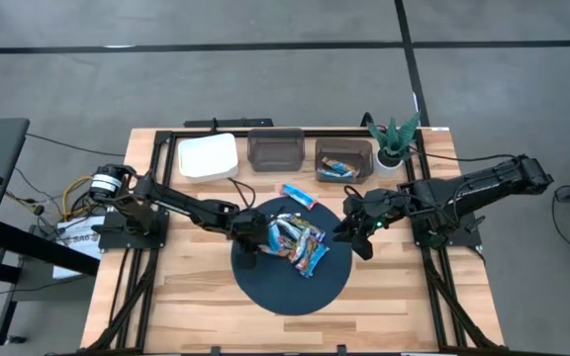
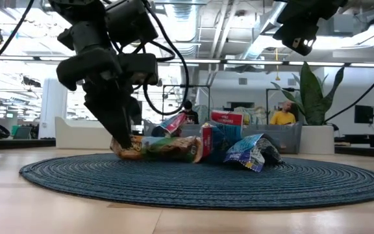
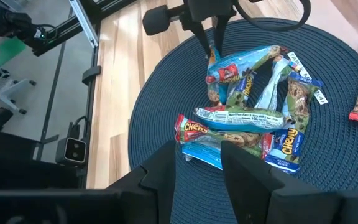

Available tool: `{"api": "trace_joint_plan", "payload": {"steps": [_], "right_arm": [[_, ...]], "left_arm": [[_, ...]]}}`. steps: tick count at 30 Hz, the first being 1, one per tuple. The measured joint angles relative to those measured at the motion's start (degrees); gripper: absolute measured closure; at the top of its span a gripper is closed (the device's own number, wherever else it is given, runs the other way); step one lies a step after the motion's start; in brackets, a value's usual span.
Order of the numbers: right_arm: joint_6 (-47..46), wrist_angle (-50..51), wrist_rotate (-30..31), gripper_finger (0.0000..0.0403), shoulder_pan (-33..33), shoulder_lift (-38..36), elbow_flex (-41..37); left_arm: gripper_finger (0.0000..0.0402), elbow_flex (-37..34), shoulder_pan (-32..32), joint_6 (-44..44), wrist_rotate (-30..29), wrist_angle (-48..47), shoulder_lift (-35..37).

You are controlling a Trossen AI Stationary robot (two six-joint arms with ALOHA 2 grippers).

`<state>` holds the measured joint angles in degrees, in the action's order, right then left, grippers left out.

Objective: Pick and place Granola Bars by type
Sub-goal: Put the yellow granola bar into the right black bin

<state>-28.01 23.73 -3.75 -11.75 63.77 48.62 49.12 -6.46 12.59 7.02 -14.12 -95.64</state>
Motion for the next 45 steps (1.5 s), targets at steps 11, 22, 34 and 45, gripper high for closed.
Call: {"api": "trace_joint_plan", "payload": {"steps": [11, 22, 34, 45], "right_arm": [[0.11, -0.47, -0.19, 0.0285, 0.0, -0.04, 0.02], [-0.54, -12.5, -0.11, 0.0285, 2.89, -0.07, 0.02], [-5.46, -20.77, 2.8, 0.0253, 11.77, 0.22, 0.04], [-4.85, -30.23, 2.39, 0.0159, 16.53, 0.52, 0.04]], "left_arm": [[0.0376, -0.09, 0.39, 6.23, 6.73, -2.82, 10.79], [0.0368, -0.07, 6.56, 20.7, -3.61, 11.51, 22.05], [0.0365, -0.02, 7.96, 26.55, -8.41, 26.74, 21.49], [0.0367, 0.02, 7.95, 28.35, -9.94, 33.05, 20.74]]}}
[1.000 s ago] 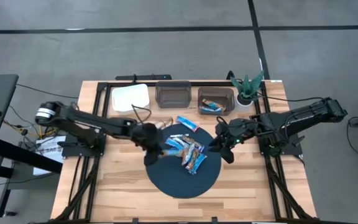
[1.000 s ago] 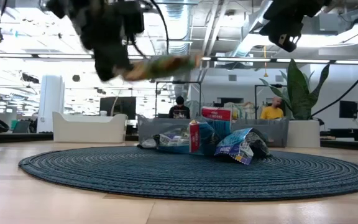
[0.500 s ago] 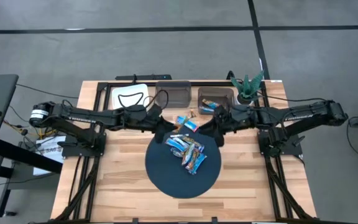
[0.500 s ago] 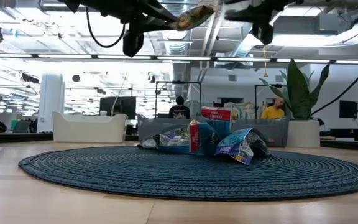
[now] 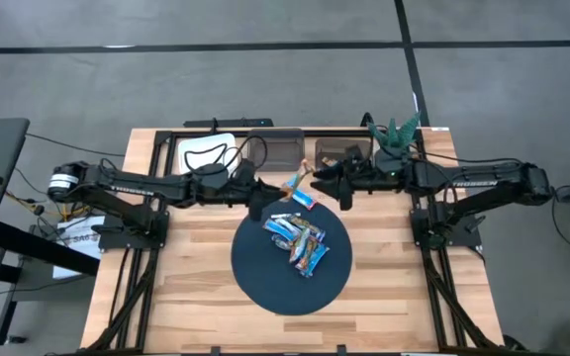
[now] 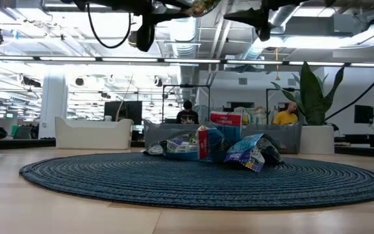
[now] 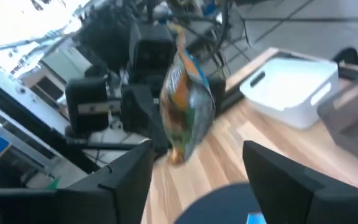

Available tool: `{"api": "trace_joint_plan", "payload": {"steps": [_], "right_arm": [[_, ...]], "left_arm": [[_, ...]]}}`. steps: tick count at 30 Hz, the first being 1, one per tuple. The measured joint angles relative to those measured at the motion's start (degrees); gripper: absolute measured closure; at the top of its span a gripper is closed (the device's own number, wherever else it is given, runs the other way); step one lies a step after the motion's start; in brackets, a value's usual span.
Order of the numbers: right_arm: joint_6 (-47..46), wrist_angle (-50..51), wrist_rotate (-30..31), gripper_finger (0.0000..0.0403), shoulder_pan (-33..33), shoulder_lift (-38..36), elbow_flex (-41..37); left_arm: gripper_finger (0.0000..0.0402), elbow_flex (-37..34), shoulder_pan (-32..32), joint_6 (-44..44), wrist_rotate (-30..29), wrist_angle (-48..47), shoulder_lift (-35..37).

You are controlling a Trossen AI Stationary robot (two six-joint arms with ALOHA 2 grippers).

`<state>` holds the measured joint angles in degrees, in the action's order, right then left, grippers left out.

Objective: Pick and place Granola Bars by type
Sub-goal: Put the yellow granola bar into the right black bin

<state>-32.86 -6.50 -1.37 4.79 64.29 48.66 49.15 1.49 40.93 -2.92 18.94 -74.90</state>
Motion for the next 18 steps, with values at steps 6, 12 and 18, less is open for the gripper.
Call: {"api": "trace_joint_plan", "payload": {"steps": [6, 12, 18], "right_arm": [[0.3, -8.85, -0.64, 0.0154, 0.84, 3.37, 0.02], [0.15, -15.47, -3.25, 0.0154, 0.95, 6.29, 0.05], [-0.11, -13.3, -3.2, 0.0195, 0.95, 6.16, 0.87]], "left_arm": [[0.0372, 0.04, 0.0, 0.91, 1.82, 5.73, -2.93], [0.0368, 3.08, 0.0, 0.56, 2.6, 6.24, -5.59], [0.0363, 4.94, 0.07, -2.3, 2.15, 4.63, -5.85]]}}
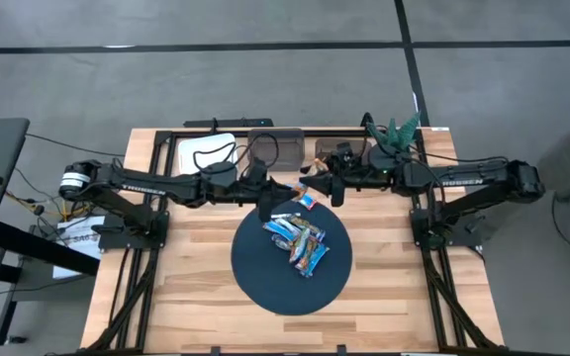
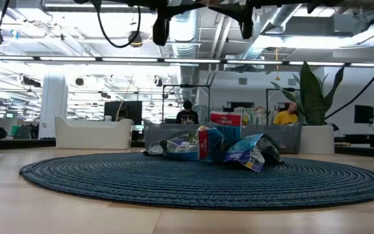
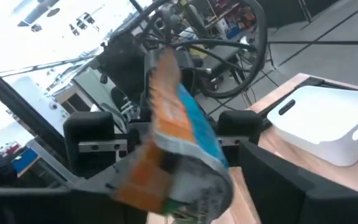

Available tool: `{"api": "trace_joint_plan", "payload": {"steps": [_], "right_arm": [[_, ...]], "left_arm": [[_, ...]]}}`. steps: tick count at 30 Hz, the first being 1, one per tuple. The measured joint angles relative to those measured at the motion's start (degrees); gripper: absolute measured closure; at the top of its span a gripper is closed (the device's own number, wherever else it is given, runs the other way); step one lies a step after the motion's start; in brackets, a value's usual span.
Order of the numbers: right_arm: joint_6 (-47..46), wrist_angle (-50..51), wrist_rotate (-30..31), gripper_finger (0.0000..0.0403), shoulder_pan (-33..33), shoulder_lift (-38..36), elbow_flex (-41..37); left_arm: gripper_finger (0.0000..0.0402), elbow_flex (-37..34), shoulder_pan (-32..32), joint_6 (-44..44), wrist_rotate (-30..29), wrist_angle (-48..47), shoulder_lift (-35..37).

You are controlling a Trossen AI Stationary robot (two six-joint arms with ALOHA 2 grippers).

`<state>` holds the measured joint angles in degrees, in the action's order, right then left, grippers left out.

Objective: Pick and place Granola Bars by type
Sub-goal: Put the yellow granola bar into the right black bin

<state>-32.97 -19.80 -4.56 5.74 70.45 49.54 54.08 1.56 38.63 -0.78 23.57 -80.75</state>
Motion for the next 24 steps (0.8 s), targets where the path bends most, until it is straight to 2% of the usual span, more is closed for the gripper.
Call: {"api": "trace_joint_plan", "payload": {"steps": [7, 11, 14, 17, 21, 24], "right_arm": [[0.66, -0.06, -1.25, 0.0332, 0.02, -0.24, 0.02], [1.55, -0.1, -1.79, 0.0384, -0.11, -0.24, 0.02], [1.59, 0.03, -1.96, 0.0391, -0.09, -0.23, 0.02], [1.55, 0.11, -1.98, 0.0372, -0.09, -0.19, 0.0], [1.53, 0.33, -1.98, 0.0359, 0.17, -0.19, 0.01], [1.83, 1.42, -2.35, 0.0373, 0.61, -0.19, 0.02]], "left_arm": [[0.0361, 0.0, 0.04, -0.1, -0.06, -0.61, 0.0], [0.0361, 0.0, 0.04, -0.64, -0.04, -0.58, 0.0], [0.0359, 0.0, 0.04, -0.79, -0.04, -1.06, 0.0], [0.0343, 0.0, 0.18, 0.35, 0.29, -1.34, 0.0], [0.0294, 0.0, 1.96, 4.26, 3.86, -2.57, 0.02], [0.0247, 0.0, 4.11, 5.12, 6.16, -4.56, 0.02]]}}
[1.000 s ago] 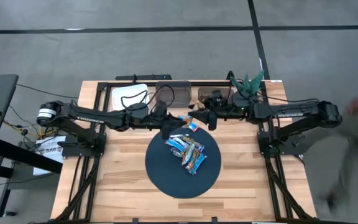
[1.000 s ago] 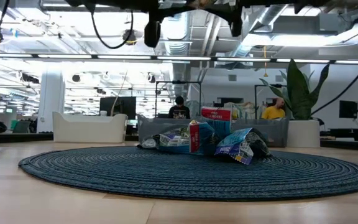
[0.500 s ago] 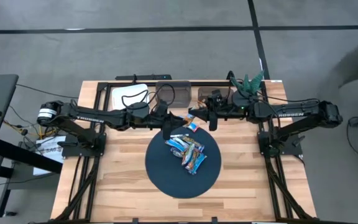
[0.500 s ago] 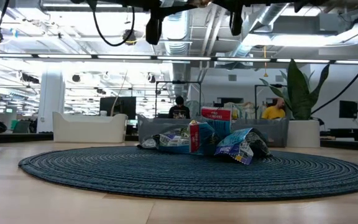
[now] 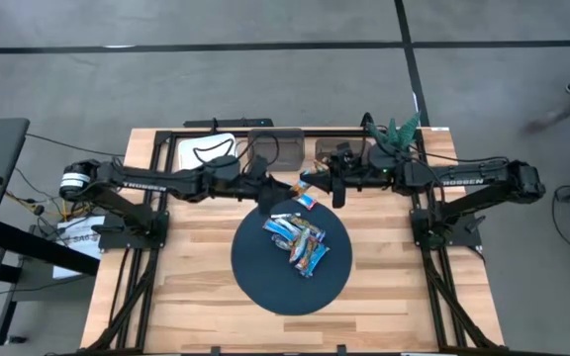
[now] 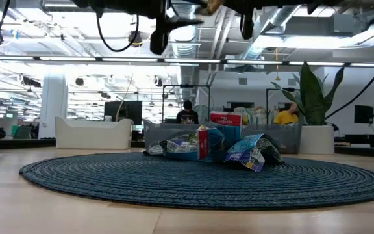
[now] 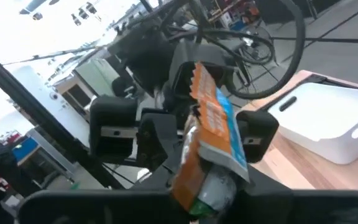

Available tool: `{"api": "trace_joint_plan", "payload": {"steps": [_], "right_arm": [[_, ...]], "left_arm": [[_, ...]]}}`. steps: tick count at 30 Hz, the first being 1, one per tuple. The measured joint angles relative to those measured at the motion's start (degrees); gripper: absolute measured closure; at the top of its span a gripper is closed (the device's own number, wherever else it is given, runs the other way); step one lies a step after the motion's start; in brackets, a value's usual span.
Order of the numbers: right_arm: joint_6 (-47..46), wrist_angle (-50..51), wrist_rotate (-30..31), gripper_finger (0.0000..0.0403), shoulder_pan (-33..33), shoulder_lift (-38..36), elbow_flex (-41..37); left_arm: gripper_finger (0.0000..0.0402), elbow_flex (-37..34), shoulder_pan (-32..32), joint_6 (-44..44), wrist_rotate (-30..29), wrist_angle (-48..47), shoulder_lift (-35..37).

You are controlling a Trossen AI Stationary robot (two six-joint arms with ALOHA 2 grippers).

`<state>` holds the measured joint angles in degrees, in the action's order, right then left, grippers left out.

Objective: Pick and place Granola Bars by type
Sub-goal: Put the yellow granola bar into the right black bin

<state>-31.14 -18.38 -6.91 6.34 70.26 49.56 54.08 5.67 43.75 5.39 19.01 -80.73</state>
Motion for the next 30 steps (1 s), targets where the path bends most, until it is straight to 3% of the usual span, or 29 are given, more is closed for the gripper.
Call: {"api": "trace_joint_plan", "payload": {"steps": [4, 8, 12, 17, 25, 30], "right_arm": [[1.27, 2.11, -0.47, 0.0394, 0.96, -0.09, -0.02], [1.62, 6.34, -0.61, 0.0384, 3.35, -0.2, -0.02], [2.73, 10.85, 0.15, 0.0375, 6.89, -0.2, -0.02], [6.09, 18.55, 6.14, 0.0394, 12.09, -0.2, -0.02], [6.24, 34.19, 19.8, 0.0367, 19.28, -0.2, -0.02], [5.76, 41.61, 21.27, 0.0356, 22.52, -0.2, 0.8]], "left_arm": [[0.0194, 0.0, 3.16, -1.44, 3.67, -0.65, 0.0], [0.0169, 0.0, 6.13, -3.27, 7.45, -2.25, 0.04], [0.0164, -0.02, 7.72, -4.17, 11.83, -3.4, 0.04], [0.0164, -0.02, 7.03, -4.84, 14.91, -3.36, 0.04], [0.0164, 0.0, 4.35, -4.83, 14.91, -3.27, 0.04], [0.0164, -0.02, 3.57, -4.47, 14.92, -3.27, 0.04]]}}
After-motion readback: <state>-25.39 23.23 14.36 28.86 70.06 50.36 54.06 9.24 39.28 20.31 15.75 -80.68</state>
